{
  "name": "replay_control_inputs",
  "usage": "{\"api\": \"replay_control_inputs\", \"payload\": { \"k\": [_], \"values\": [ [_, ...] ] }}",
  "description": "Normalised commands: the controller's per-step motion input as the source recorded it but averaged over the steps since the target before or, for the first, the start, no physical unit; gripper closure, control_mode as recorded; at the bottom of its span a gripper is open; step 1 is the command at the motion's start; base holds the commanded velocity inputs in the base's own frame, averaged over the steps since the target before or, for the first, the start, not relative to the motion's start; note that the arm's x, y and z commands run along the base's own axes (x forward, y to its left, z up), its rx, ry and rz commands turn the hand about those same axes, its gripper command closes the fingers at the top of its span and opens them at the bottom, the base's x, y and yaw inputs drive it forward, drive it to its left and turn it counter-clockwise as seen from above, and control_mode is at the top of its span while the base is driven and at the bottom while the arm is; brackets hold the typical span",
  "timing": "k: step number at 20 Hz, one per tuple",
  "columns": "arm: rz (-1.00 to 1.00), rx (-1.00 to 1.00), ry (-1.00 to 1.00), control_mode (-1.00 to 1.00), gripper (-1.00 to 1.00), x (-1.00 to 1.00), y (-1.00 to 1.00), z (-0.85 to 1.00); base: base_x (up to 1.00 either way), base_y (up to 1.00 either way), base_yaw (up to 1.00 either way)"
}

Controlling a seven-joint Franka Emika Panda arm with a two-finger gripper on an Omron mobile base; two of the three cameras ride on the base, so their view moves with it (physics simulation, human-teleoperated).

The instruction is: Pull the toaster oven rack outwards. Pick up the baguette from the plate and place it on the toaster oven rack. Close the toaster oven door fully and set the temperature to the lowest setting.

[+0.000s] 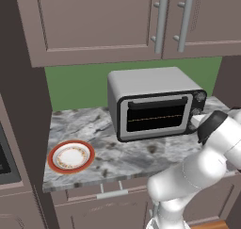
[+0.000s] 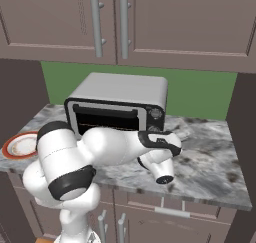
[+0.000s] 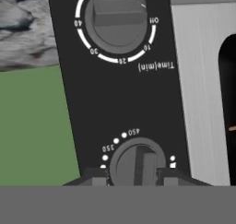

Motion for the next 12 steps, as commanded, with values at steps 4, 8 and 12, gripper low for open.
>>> {"api": "replay_control_inputs", "payload": {
  "k": [4, 8, 12],
  "values": [
    [0.00, 0.00, -0.01, -1.00, 1.00, 0.02, 0.04, -0.06, 0.00, 0.00, 0.00],
    [0.00, -0.06, -0.09, -1.00, 1.00, 0.00, 0.06, 0.00, 0.00, 0.00, 0.00],
    [0.00, -0.15, -0.16, -1.00, 1.00, 0.00, 0.19, 0.00, 0.00, 0.00, 0.00]
  ]
}}
